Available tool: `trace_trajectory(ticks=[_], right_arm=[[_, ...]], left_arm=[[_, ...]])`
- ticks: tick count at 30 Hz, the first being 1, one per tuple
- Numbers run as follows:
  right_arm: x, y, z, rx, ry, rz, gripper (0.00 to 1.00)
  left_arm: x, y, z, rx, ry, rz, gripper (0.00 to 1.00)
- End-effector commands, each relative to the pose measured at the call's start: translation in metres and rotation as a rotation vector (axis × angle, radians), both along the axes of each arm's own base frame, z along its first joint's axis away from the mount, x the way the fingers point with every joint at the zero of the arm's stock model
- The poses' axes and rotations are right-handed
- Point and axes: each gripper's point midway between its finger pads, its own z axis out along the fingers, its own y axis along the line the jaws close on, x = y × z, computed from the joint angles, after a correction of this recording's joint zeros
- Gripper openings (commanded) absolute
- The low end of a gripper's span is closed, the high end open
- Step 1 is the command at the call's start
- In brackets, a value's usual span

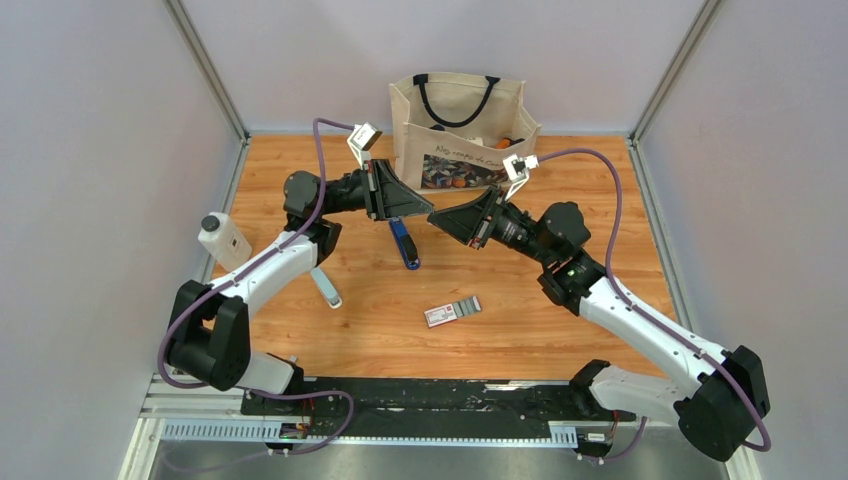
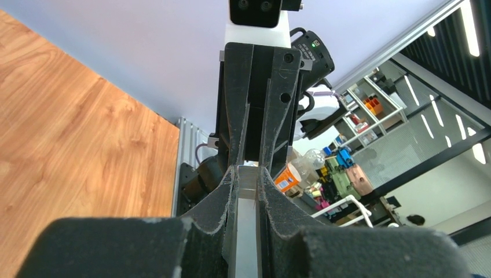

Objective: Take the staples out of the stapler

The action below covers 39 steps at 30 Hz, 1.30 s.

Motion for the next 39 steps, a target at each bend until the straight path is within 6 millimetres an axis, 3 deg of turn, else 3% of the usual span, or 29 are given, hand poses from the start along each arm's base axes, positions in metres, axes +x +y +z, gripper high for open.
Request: trace_trajectory(ticks=[1, 3, 6, 7, 9, 13, 15, 18, 23, 26, 31, 39], right_arm=[[0.006, -0.007, 0.025, 0.021, -0.077, -0.051, 0.10], [0.008, -0.007, 0.015, -0.035, -0.068, -0.056, 0.09], [0.009, -0.007, -0.016, -0.139, -0.021, -0.058, 0.09], [0.009, -0.009, -0.027, -0.176, -0.006, -0.059, 0.09], [0.006, -0.013, -0.057, -0.262, 0.041, -0.060, 0.09], [0.000, -0.028, -0.112, -0.414, 0.125, -0.087, 0.09], [-0.003, -0.036, -0.136, -0.487, 0.158, -0.106, 0.09], [-0.011, -0.046, -0.171, -0.606, 0.217, -0.124, 0.09], [-0.026, -0.056, -0.224, -0.830, 0.282, -0.142, 0.08], [-0.033, -0.058, -0.253, -0.975, 0.316, -0.133, 0.07], [-0.034, -0.058, -0.281, -1.138, 0.315, -0.125, 0.04], [-0.024, -0.059, -0.289, -1.195, 0.277, -0.162, 0.07]], left_arm=[[-0.017, 0.005, 0.012, -0.009, -0.123, -0.030, 0.26], [-0.016, 0.005, 0.011, 0.006, -0.133, -0.025, 0.48], [-0.012, 0.007, 0.019, 0.027, -0.178, -0.005, 0.74], [-0.008, 0.008, 0.019, 0.043, -0.186, 0.009, 0.77], [0.000, 0.011, 0.020, 0.083, -0.204, 0.040, 0.77], [0.014, 0.019, -0.002, 0.235, -0.273, 0.120, 0.77], [0.020, 0.029, -0.036, 0.411, -0.251, 0.163, 0.78], [0.025, 0.040, -0.069, 0.572, -0.251, 0.162, 0.78], [0.027, 0.052, -0.128, 0.726, -0.214, 0.119, 0.74], [0.023, 0.059, -0.153, 0.786, -0.213, 0.106, 0.72], [0.016, 0.071, -0.176, 0.849, -0.239, 0.106, 0.69], [0.004, 0.075, -0.192, 0.862, -0.228, 0.058, 0.67]])
